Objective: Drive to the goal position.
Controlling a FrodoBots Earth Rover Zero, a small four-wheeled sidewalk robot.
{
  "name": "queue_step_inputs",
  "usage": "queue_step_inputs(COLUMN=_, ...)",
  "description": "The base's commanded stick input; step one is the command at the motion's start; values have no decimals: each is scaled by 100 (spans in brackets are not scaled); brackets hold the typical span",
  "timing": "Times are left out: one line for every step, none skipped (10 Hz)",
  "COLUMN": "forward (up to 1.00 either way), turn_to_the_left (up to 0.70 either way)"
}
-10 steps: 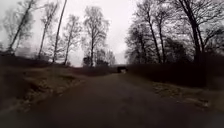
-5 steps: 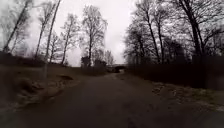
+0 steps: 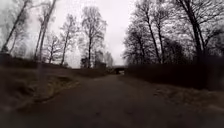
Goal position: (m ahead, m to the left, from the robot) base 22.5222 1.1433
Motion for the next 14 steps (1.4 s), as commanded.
queue_step_inputs(forward=70, turn_to_the_left=0)
queue_step_inputs(forward=70, turn_to_the_left=0)
queue_step_inputs(forward=70, turn_to_the_left=0)
queue_step_inputs(forward=70, turn_to_the_left=0)
queue_step_inputs(forward=70, turn_to_the_left=0)
queue_step_inputs(forward=70, turn_to_the_left=0)
queue_step_inputs(forward=70, turn_to_the_left=0)
queue_step_inputs(forward=70, turn_to_the_left=0)
queue_step_inputs(forward=70, turn_to_the_left=0)
queue_step_inputs(forward=70, turn_to_the_left=0)
queue_step_inputs(forward=70, turn_to_the_left=0)
queue_step_inputs(forward=70, turn_to_the_left=0)
queue_step_inputs(forward=70, turn_to_the_left=0)
queue_step_inputs(forward=70, turn_to_the_left=0)
